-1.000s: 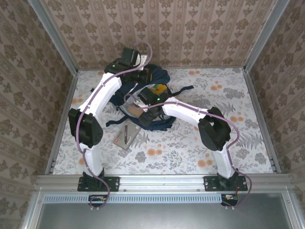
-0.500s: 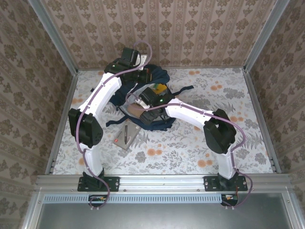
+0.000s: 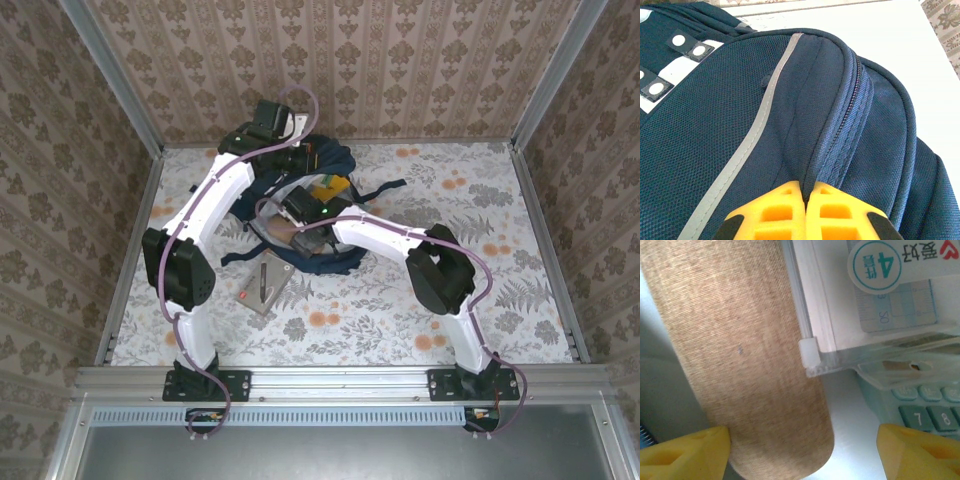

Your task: Pack the student bag

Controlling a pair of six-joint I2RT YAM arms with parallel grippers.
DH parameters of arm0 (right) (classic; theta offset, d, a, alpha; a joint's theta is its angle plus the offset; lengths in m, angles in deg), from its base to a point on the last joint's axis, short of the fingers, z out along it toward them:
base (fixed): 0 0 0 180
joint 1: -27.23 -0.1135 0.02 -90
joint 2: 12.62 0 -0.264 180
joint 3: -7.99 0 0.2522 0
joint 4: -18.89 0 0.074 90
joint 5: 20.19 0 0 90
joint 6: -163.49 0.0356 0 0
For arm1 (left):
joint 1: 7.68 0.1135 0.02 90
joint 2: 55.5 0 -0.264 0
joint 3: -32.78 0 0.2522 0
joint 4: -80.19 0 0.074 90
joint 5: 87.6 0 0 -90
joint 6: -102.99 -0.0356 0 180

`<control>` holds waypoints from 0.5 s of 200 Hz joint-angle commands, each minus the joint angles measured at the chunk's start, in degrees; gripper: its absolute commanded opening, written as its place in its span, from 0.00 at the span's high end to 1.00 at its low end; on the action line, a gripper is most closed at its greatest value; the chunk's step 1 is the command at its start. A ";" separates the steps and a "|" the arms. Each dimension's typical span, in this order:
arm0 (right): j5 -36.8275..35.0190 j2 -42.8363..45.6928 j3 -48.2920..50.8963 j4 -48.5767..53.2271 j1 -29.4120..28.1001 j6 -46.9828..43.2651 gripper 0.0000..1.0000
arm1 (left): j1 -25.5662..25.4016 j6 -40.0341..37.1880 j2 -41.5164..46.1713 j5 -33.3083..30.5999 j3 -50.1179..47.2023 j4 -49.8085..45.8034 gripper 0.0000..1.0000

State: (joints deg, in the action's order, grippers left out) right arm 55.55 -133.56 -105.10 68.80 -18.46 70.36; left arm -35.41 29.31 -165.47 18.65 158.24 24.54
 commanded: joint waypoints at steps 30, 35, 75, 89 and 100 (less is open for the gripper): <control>4.31 14.99 10.06 -7.48 -4.65 8.39 0.20 | -0.10 1.00 2.98 2.73 2.10 1.93 1.00; 4.37 15.71 11.26 -7.97 -5.46 9.74 0.20 | 0.03 1.00 2.78 2.73 2.24 1.91 1.00; 2.71 16.49 18.32 -15.52 -13.69 20.29 0.20 | 1.23 0.69 2.06 2.41 3.27 1.90 1.00; 1.46 14.07 18.34 -17.98 -16.75 22.34 0.21 | 3.39 0.69 1.91 2.89 3.45 1.76 1.00; -1.33 10.85 15.91 -17.17 -19.25 22.81 0.20 | 3.93 0.52 1.87 3.20 3.57 1.53 1.00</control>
State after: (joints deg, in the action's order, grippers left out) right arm 58.24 -117.24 -88.07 55.16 -33.34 87.34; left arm -33.75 29.31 -165.47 19.72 158.33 24.43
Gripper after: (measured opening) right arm 0.792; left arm 0.045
